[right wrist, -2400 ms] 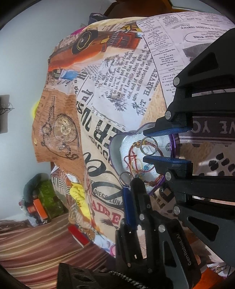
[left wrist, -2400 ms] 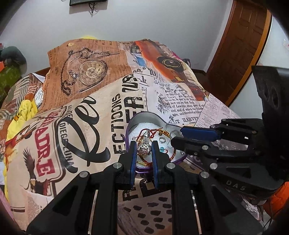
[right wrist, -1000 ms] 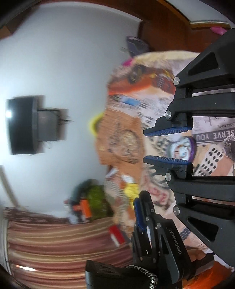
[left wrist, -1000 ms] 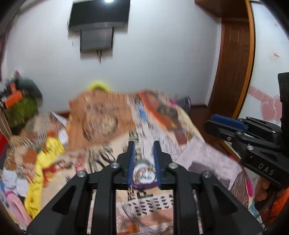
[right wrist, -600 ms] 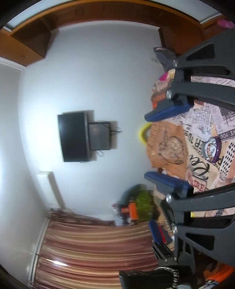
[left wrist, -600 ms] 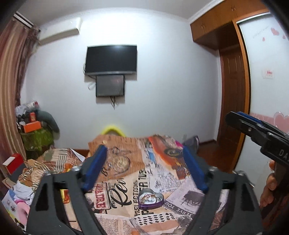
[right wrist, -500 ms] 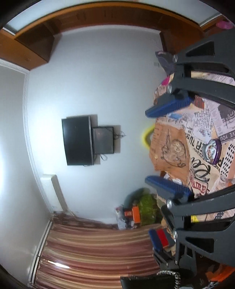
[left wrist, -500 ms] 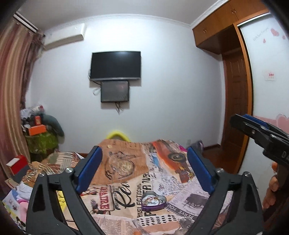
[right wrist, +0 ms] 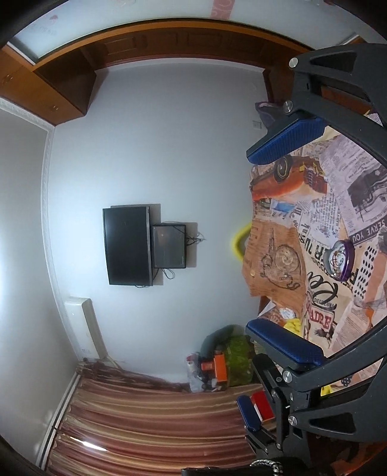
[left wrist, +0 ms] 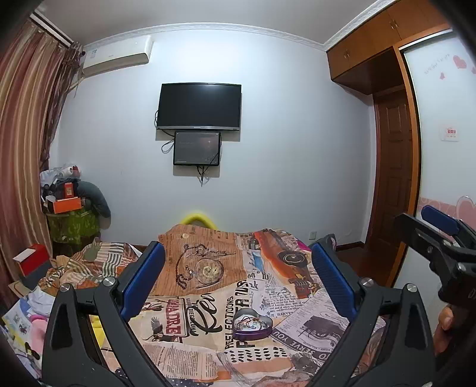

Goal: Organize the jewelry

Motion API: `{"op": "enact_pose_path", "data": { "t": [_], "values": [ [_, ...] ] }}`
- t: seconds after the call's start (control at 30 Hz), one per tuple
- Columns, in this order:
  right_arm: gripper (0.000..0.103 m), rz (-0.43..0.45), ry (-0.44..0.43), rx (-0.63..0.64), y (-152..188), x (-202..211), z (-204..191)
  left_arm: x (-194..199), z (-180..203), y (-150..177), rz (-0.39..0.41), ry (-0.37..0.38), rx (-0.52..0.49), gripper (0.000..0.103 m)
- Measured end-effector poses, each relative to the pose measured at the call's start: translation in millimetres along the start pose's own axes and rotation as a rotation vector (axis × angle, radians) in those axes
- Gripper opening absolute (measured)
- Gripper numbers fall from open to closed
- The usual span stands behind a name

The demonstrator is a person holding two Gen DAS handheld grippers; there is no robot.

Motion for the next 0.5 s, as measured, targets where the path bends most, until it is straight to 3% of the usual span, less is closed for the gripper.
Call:
{"op": "enact_pose_path", "data": {
  "t": [0.5],
  "values": [
    [0.103,-0.031,-0.017,-0.004,7.2,-1.8,-0.6,-2.7,-1.6,4.0,-0.014,-0.002,-0.001,0.099]
  ]
}}
Point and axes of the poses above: each gripper's, at about its wrist camera, not at the fingertips, and x roughly against the way its jaws point, z to its right, y to its underside, the point moved 8 cm from there along -x, roughly the way its jaws point, and after that the axes turned 15 degrees about x, right-handed, at the moved point
